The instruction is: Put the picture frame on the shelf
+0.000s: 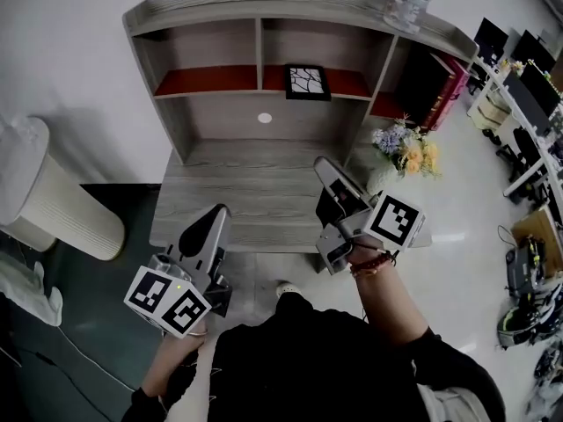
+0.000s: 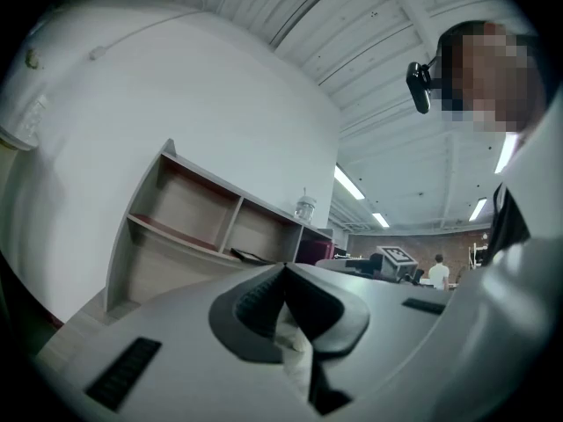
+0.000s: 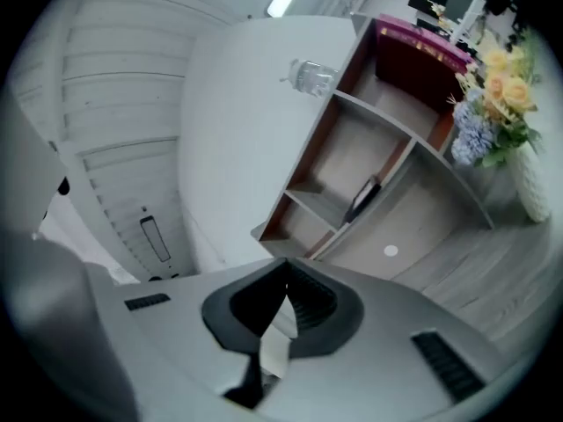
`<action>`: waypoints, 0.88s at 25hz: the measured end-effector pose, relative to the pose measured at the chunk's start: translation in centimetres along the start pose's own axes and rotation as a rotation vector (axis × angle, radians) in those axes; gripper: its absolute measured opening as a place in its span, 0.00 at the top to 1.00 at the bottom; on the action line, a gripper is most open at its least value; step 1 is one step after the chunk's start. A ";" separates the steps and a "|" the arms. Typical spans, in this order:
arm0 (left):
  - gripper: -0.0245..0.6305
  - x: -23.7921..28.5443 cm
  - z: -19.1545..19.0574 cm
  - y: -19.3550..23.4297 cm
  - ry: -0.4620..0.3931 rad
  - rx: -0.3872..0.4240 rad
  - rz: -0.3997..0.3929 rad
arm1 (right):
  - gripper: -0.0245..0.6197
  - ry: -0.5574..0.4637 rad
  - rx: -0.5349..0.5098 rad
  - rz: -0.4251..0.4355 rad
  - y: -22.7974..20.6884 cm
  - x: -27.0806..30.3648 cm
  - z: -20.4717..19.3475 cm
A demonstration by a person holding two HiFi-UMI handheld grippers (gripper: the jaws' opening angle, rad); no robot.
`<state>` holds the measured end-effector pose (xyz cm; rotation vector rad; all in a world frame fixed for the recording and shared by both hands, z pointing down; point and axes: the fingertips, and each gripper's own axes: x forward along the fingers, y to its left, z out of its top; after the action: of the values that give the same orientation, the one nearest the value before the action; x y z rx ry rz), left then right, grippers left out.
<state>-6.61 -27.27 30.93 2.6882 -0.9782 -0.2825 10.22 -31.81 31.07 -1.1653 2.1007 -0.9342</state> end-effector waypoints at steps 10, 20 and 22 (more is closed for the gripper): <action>0.95 0.7 -2.6 -3.9 0.048 0.011 -0.067 | 0.97 0.010 -0.576 -0.198 1.0 -5.7 -0.6; 0.95 3.9 -1.5 -7.1 0.012 0.040 -0.074 | 0.97 0.034 -0.706 -0.241 -0.3 -7.3 2.9; 0.95 4.6 -1.2 -7.5 0.002 0.040 -0.062 | 0.97 0.061 -0.717 -0.239 -0.6 -7.1 3.5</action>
<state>1.68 -24.49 29.32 2.7581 -0.9109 -0.2759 16.43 -26.88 30.43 -1.7798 2.4678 -0.2904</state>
